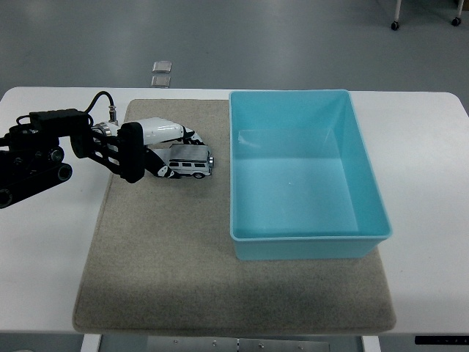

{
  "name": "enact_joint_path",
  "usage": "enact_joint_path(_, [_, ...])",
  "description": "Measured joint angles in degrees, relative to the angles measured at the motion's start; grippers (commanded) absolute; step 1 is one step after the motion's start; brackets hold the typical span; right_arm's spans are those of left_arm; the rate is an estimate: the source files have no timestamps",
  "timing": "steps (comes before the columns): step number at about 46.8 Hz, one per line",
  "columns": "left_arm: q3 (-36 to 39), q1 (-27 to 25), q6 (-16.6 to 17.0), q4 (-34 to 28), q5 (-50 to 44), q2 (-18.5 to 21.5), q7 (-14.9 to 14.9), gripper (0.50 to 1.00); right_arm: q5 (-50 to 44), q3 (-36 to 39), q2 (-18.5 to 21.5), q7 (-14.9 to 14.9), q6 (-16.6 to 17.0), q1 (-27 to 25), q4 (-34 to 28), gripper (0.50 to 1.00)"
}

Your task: Left hand put the white car in the blue box

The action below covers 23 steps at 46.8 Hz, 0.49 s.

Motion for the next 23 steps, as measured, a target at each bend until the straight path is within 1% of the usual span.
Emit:
enact_joint_path(2, [0.0,-0.1,0.0,0.4,0.0,0.0,0.0,0.731,0.0,0.0,0.0,0.0,0.0,0.0,0.0,0.936])
enact_joint_path(5, [0.0,-0.1,0.0,1.0,0.0,-0.2,0.1,0.664,0.0,0.0,0.0,0.0,0.0,0.0,0.0,0.936])
enact_joint_path(9, [0.0,-0.3,0.0,1.2,0.0,-0.2,0.1,0.604,0.0,0.0,0.0,0.0,0.0,0.0,0.0,0.936])
enact_joint_path(11, [0.0,-0.4,0.0,1.2,0.0,-0.2,0.1,0.564,0.0,0.0,0.0,0.0,0.0,0.0,0.0,0.936])
enact_joint_path(13, [0.0,-0.5,0.0,1.2,0.0,-0.1,0.1,0.512,0.0,0.0,0.0,0.0,0.0,0.0,0.0,0.936])
enact_joint_path(14, [0.0,-0.7,0.0,1.2,-0.1,0.0,0.1,0.5,0.0,0.0,0.0,0.0,0.0,0.0,0.0,0.936])
enact_joint_path(23, [0.0,-2.7,-1.0,0.4,-0.1,0.7,0.1,0.5,0.0,0.0,0.0,0.0,0.0,0.0,0.0,0.936])
